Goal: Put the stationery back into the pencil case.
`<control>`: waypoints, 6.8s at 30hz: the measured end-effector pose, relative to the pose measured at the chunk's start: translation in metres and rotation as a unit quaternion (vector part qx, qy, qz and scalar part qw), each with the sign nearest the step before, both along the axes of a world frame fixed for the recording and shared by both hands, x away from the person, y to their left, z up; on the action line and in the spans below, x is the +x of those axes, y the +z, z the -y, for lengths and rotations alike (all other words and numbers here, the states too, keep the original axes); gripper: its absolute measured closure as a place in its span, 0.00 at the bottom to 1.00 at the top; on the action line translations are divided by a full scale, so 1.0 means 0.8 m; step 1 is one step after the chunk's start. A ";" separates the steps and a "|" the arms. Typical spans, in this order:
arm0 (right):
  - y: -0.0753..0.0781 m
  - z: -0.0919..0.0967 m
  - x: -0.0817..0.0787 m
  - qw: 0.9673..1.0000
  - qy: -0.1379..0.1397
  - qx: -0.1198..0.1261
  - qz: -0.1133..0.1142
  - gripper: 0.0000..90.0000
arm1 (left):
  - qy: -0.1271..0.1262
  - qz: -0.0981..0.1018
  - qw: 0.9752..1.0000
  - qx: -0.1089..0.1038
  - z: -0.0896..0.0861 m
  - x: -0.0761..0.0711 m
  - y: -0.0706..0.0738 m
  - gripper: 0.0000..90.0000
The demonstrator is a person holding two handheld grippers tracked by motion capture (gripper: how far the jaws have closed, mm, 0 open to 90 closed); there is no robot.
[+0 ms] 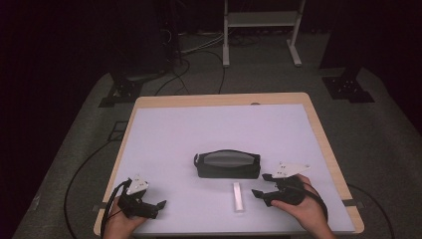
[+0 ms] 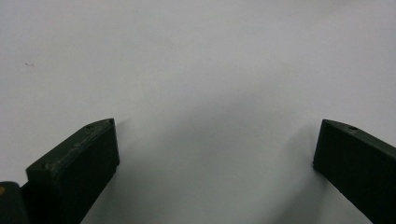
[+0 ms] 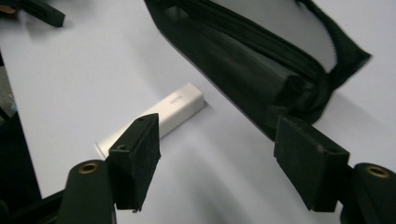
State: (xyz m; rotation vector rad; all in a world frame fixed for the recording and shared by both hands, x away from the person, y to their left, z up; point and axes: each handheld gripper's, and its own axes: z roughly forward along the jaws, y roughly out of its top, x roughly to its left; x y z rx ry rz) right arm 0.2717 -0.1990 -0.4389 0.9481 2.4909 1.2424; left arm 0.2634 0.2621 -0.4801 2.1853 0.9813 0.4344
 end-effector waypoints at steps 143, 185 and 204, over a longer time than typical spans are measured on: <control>0.049 -0.042 0.014 0.999 0.049 -0.005 0.013 0.79 | 0.000 0.000 1.000 0.000 0.000 0.000 0.000 0.00; 0.085 -0.067 0.088 0.994 0.106 -0.017 0.030 0.78 | 0.001 0.000 1.000 -0.002 0.000 0.000 0.000 0.00; 0.071 -0.095 0.118 0.992 0.124 -0.026 0.027 0.78 | 0.001 0.001 1.000 -0.001 0.000 0.000 0.000 0.00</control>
